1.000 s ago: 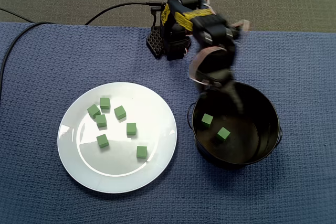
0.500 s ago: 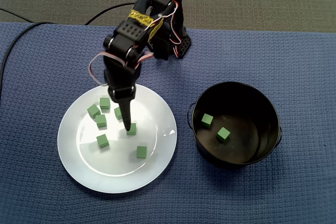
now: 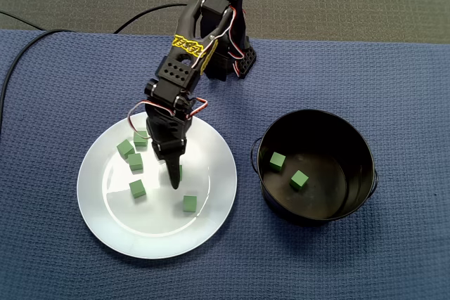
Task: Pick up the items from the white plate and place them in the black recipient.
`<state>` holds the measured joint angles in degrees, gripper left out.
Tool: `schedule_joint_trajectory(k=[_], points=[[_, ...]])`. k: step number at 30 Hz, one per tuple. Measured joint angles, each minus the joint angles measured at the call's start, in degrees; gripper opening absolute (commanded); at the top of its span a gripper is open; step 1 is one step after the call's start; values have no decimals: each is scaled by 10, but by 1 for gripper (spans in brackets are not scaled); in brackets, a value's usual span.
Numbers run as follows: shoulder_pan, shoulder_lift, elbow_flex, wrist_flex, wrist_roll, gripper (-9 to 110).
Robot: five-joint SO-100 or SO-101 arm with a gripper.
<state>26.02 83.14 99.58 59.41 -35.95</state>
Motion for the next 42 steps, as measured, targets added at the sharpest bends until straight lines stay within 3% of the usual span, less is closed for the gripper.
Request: schedule_joint_trajectory(k=[22,38,42], points=[[-31,1,68,-71,110,22],[-40,1,103,-122,119,0],[-39,10,103,-122,122,0]])
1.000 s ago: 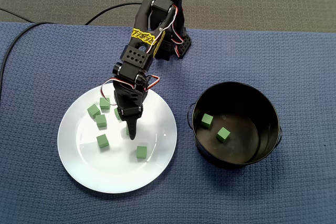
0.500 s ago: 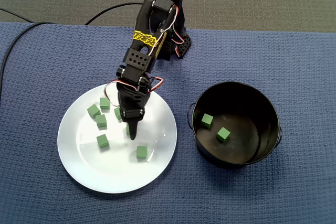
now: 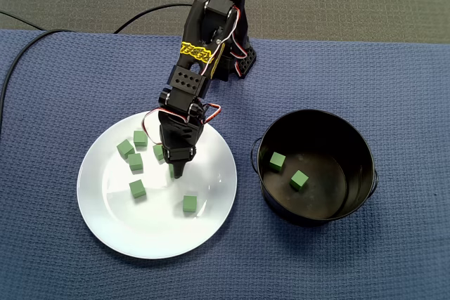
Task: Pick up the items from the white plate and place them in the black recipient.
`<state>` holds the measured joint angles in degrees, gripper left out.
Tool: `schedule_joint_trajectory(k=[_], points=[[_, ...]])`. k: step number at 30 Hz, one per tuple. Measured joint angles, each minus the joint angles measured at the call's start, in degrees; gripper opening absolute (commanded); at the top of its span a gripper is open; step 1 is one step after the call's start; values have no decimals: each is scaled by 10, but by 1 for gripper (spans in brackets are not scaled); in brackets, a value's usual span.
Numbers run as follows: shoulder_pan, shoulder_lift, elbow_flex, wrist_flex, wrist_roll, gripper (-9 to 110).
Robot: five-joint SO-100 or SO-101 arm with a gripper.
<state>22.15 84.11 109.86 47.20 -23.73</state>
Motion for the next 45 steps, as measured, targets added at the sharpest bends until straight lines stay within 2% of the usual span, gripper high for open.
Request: schedule_joint_trajectory(k=[4,11,15,19,24,30,31,33,35,38,40,45], points=[[11,33,-19,43,12,0],[8,163,-224,261,52,0],[-84,201,-390,379,74,0],[-239,196,-498,431,75,0],[-396,102,-511,434,46,0],[-458,-30,-445,383,36,1],[-464,-42,-429,371,36,7],[-475,-58,-402,355,33,27],[-482,-62,-382,350,32,37],[-483,-62,-379,352,27,43],[-469,-58,-379,367,29,43],[-364,-13,-425,405,68,42]])
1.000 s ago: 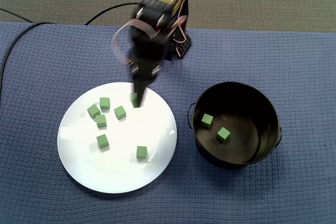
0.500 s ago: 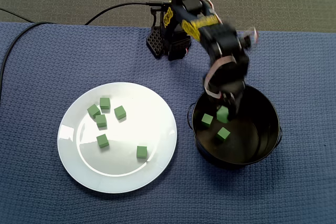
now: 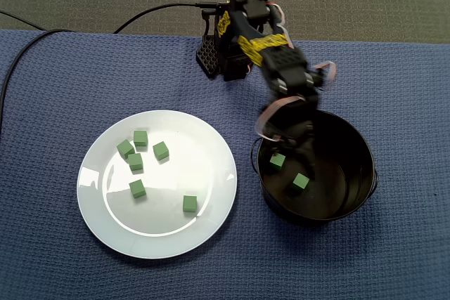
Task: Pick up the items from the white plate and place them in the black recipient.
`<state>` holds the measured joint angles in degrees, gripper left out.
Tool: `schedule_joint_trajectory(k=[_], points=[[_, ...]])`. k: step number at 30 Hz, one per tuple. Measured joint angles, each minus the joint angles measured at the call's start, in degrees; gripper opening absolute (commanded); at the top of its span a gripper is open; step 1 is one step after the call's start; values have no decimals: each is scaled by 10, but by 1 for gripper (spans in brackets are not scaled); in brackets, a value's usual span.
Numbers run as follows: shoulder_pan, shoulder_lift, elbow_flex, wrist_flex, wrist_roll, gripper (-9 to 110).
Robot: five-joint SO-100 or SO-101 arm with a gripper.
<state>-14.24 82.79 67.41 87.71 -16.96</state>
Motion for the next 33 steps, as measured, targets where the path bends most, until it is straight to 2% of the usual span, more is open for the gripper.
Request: schedule_joint_trajectory(k=[7,11,20,33], points=[[218,-40,-96,4,69,41],[277,-114,-99,-34,92,41],[286,-265,-99,-95,120,41],[275,-315,-86,-114,126,37]])
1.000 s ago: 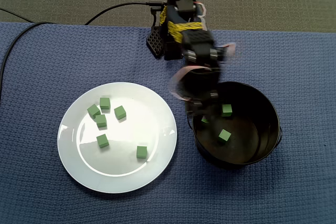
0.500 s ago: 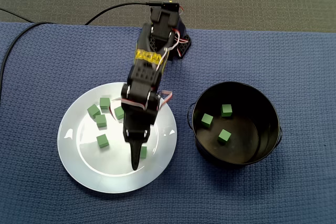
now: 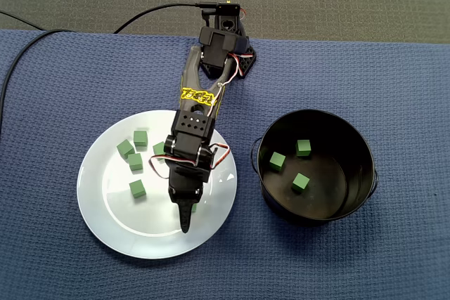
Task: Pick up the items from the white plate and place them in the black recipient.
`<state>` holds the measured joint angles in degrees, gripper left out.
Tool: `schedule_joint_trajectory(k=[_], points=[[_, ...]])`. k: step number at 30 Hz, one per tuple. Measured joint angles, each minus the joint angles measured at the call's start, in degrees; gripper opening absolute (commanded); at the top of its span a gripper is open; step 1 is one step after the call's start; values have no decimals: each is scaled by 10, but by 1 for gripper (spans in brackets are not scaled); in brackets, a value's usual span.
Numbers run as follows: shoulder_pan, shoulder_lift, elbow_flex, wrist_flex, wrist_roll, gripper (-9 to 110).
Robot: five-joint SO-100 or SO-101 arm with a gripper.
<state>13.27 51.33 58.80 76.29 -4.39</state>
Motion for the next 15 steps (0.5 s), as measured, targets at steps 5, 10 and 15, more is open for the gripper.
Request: schedule_joint_trajectory(k=[5,10,15], points=[[-4,-8,20,-19,0,30],[-8,-8,24,-21,4,13],[-11,-8,24,-21,4,0]])
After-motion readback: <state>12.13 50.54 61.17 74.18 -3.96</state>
